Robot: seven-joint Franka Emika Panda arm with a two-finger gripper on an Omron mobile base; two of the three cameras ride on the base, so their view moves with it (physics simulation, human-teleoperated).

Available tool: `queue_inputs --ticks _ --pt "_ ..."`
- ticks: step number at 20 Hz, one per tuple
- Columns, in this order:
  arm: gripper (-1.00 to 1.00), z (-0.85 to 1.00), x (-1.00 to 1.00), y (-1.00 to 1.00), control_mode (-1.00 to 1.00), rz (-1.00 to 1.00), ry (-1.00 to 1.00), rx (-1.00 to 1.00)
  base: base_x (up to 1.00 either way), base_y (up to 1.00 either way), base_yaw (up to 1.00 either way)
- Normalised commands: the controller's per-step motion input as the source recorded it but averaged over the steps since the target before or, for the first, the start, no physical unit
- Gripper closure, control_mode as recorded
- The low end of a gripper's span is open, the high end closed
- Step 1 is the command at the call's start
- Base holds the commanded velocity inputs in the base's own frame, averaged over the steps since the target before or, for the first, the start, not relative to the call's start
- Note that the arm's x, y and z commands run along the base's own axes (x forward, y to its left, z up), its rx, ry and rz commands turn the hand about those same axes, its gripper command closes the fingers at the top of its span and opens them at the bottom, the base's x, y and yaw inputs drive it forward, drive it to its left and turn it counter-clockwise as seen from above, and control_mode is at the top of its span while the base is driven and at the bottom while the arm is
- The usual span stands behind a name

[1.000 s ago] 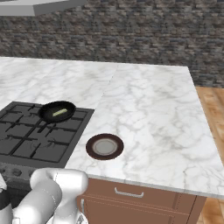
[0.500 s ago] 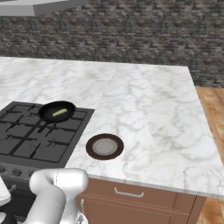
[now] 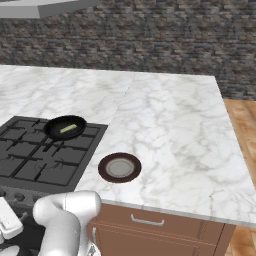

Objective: Pick up the butter stick and place it in the pan. Then turn on the burner for the pan.

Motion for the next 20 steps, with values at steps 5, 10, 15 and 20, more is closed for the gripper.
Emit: queue_inputs --ticks 5,10,15,20 --pt "-1.00 -0.31 0.06 -0.02 -1.00 0.07 -0.02 -0.07 0.00 0.00 0.00" --pt "-1.00 -0.31 0.03 -0.04 -1.00 0.00 0.00 -0.10 0.00 0.00 0.00" --pt "-1.00 -0.02 0.03 0.00 -1.00 0.01 -0.03 -0.04 0.00 0.00 0.00" --pt "-1.00 0.00 0.08 0.02 -1.00 0.06 -0.08 -0.02 0.00 0.00 0.00"
